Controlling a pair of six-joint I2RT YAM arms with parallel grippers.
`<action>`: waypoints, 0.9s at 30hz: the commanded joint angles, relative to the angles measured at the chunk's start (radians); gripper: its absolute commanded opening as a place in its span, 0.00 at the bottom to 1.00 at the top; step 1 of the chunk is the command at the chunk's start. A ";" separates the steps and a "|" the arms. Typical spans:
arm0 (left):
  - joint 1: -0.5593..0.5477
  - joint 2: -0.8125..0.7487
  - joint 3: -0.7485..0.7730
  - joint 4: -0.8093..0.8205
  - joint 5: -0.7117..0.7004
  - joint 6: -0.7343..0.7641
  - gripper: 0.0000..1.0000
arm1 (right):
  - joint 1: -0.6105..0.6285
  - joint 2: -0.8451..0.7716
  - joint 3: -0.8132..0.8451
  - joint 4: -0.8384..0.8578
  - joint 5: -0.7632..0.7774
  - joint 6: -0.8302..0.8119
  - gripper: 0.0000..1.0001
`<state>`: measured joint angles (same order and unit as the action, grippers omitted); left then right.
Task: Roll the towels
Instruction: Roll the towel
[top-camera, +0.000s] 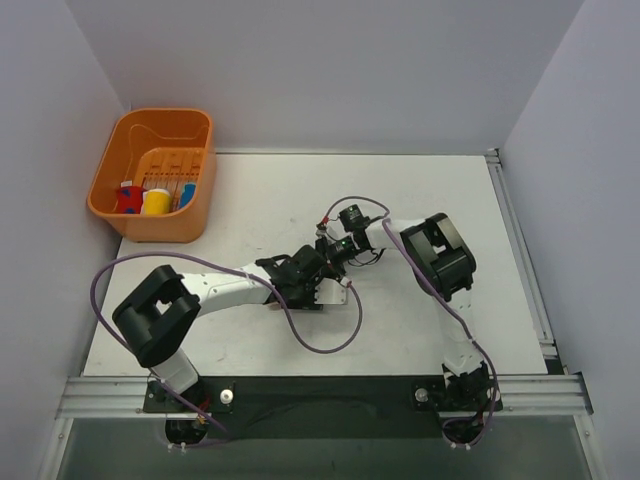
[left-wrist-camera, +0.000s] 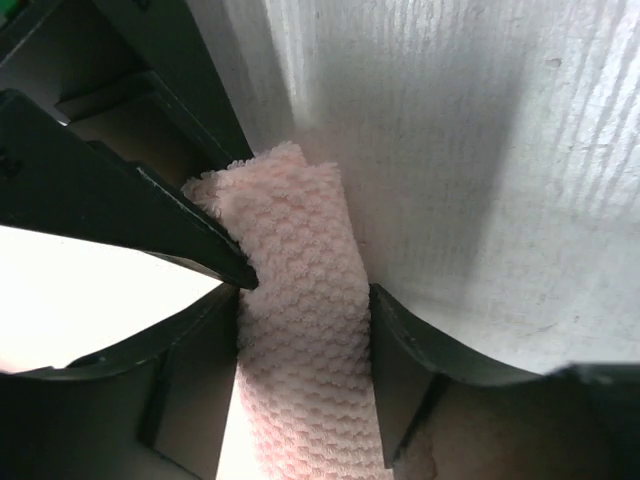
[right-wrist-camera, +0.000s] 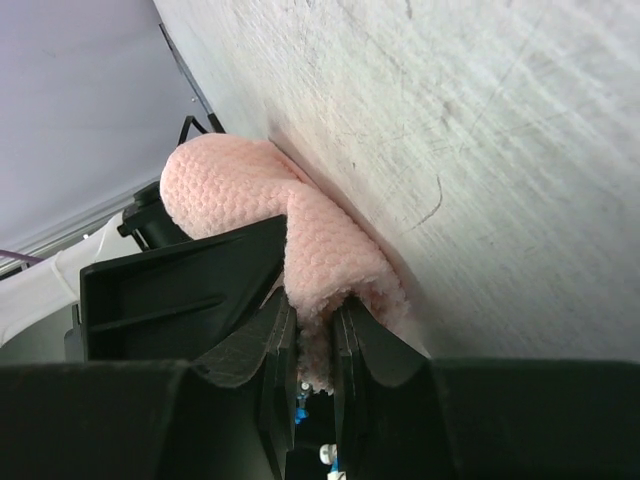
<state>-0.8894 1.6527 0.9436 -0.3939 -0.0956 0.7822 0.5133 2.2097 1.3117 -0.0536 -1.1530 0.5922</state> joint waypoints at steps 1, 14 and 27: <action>0.003 0.021 -0.032 -0.002 -0.015 0.025 0.58 | -0.024 0.025 0.026 -0.035 0.023 -0.005 0.00; 0.165 0.137 0.070 -0.189 0.232 -0.150 0.29 | -0.140 -0.067 0.115 -0.078 -0.031 -0.006 0.54; 0.476 0.013 0.464 -0.440 0.534 -0.452 0.04 | -0.334 -0.246 0.228 -0.676 0.249 -0.587 1.00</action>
<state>-0.4957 1.7451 1.2430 -0.7437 0.2943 0.4438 0.1940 2.0392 1.5093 -0.4732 -1.0409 0.2432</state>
